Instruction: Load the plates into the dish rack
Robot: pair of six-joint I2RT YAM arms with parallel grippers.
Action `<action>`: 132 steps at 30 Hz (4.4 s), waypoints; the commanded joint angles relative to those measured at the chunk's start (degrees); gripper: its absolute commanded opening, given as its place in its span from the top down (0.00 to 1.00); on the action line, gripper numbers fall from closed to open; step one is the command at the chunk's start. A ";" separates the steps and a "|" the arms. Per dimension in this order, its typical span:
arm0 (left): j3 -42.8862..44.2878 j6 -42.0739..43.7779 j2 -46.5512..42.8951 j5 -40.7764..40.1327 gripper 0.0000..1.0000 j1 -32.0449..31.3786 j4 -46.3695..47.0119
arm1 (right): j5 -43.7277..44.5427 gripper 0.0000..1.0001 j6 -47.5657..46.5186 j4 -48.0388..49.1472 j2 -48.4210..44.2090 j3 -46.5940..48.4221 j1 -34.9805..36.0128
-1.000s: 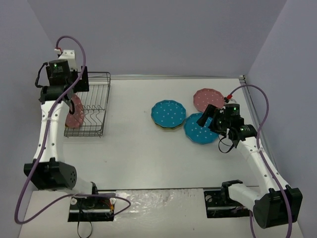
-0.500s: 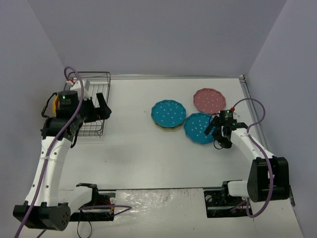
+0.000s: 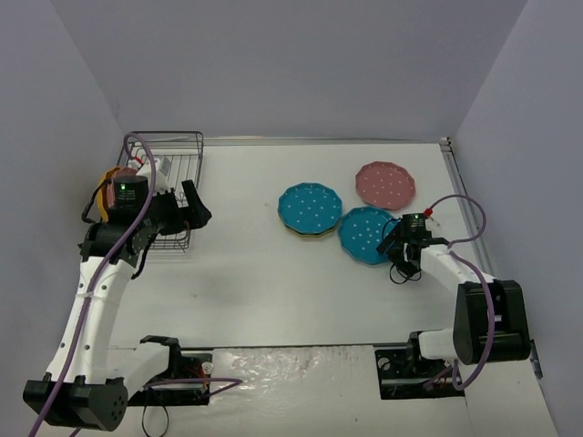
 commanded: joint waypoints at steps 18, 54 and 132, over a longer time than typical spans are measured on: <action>1.68 -3.89 1.30 1.05 0.03 -3.16 4.29 | 5.70 0.59 4.06 5.46 6.52 -0.54 -0.62; -4.10 -22.03 11.42 -0.63 0.03 -22.03 23.75 | -22.20 1.00 -4.33 -3.49 -11.93 2.33 -1.20; -10.82 -21.27 12.44 -5.90 0.03 -28.01 23.08 | -10.20 0.88 -16.34 4.24 7.84 2.41 25.22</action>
